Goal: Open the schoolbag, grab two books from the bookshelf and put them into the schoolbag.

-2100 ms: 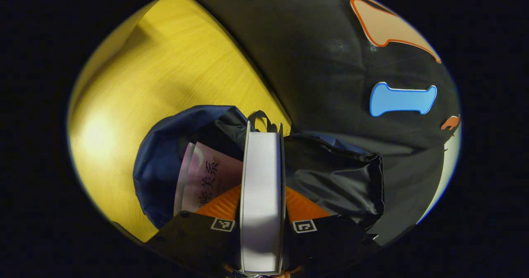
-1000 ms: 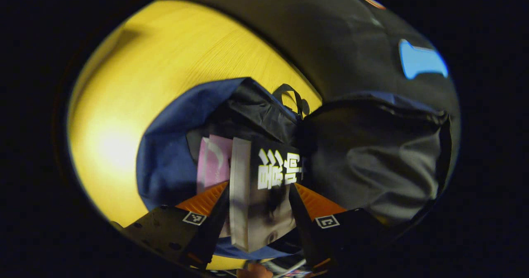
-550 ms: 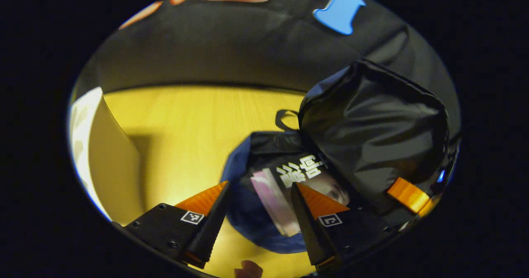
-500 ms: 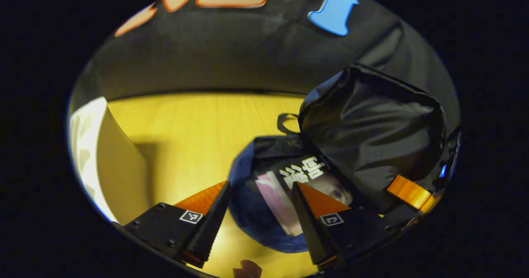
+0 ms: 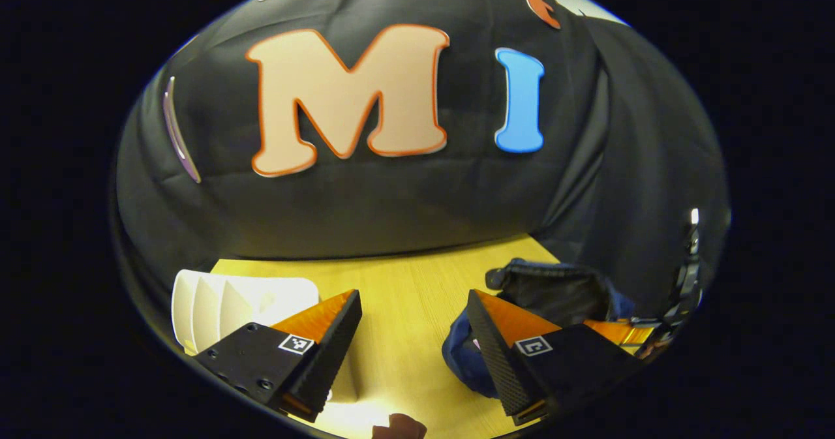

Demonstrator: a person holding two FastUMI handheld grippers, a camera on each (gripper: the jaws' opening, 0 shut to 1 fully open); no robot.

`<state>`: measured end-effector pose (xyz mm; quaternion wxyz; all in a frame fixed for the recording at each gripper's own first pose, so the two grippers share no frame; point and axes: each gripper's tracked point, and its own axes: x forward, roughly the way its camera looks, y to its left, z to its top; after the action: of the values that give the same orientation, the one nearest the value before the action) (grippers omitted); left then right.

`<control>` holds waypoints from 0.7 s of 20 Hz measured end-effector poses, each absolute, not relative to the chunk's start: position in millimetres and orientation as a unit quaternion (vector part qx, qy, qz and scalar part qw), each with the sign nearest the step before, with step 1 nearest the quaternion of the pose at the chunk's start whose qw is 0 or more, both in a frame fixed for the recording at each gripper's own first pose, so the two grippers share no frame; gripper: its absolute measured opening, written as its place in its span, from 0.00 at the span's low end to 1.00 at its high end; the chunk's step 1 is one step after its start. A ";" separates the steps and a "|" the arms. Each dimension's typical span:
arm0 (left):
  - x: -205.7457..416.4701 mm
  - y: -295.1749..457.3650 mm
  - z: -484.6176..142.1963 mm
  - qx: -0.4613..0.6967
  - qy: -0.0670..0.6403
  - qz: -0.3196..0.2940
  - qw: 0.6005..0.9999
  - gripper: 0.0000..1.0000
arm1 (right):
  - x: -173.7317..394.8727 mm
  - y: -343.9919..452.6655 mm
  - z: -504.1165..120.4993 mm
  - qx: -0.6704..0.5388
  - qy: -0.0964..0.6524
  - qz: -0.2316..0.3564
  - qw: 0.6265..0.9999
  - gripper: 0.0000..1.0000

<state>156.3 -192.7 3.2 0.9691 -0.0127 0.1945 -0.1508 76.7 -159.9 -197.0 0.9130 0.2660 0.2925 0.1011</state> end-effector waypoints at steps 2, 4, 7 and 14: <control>149.1 -167.0 18.4 -0.025 0.183 -0.139 0.973 0.95 | 68.5 -154.4 -200.4 0.264 0.303 0.102 0.910 0.26; 138.3 -144.8 22.5 -0.041 0.183 -0.133 0.973 0.95 | 66.9 -139.5 -213.2 0.264 0.316 0.114 0.904 0.35; 121.6 -102.6 18.0 -0.040 0.195 -0.097 0.975 0.95 | 56.8 -128.6 -225.2 0.235 0.340 0.120 0.903 0.62; 114.6 -47.6 25.0 -0.047 0.182 -0.044 0.981 0.95 | 36.0 -118.9 -205.5 0.133 0.344 0.152 0.917 1.00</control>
<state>114.6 -47.6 25.0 0.9812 -0.0475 0.1818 -0.0443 36.0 -118.9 -205.5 0.9169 0.1325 0.3442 0.1525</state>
